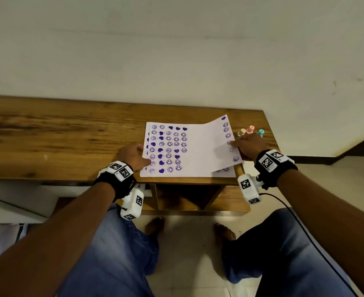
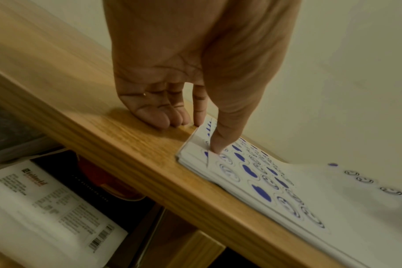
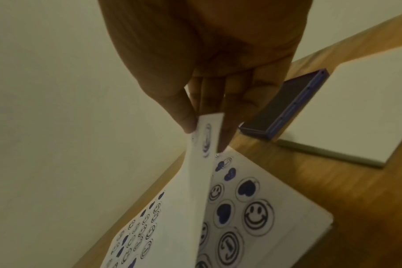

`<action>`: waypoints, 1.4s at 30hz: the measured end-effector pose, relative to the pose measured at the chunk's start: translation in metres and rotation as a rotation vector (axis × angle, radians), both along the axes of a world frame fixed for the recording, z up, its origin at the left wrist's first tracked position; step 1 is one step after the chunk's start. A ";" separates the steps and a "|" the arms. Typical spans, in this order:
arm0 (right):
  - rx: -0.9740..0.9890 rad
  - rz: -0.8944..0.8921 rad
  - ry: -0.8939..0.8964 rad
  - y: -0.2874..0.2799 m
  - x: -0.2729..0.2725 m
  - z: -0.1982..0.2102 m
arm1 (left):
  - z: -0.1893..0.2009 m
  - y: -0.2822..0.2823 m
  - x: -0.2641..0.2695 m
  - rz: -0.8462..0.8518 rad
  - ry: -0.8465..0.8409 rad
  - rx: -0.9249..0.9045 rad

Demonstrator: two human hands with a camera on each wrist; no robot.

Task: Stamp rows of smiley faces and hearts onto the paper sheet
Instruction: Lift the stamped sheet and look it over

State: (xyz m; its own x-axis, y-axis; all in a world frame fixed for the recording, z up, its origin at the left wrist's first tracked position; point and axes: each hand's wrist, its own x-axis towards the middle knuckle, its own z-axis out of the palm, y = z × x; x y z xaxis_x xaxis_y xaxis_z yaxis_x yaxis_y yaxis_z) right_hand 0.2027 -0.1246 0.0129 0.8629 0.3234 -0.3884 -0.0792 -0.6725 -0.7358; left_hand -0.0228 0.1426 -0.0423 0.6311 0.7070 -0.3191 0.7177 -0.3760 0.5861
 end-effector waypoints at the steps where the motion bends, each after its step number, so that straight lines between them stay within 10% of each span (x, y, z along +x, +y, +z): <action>1: 0.006 0.040 -0.021 -0.001 -0.001 0.002 | 0.001 -0.001 -0.001 -0.013 0.001 0.001; 12: 0.499 0.098 -0.032 -0.031 -0.026 0.054 | 0.056 -0.021 0.003 0.177 -0.283 -0.511; 21: 0.628 0.285 -0.085 -0.049 -0.033 0.125 | 0.074 -0.076 0.022 0.136 -0.301 -0.726; 26: 0.628 0.398 -0.156 -0.055 -0.026 0.169 | 0.072 -0.095 0.023 0.165 -0.511 -1.132; 42: 0.568 0.076 -0.146 -0.093 0.004 0.136 | 0.179 -0.046 0.014 0.099 -0.881 -0.353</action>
State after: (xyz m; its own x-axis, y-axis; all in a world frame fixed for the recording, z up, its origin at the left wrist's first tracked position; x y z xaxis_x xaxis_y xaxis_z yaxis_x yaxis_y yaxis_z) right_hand 0.2063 -0.2171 0.1491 0.8607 0.5088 -0.0154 0.0829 -0.1699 -0.9820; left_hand -0.0087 0.0967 0.1372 0.6888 0.7240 0.0376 -0.0172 -0.0355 0.9992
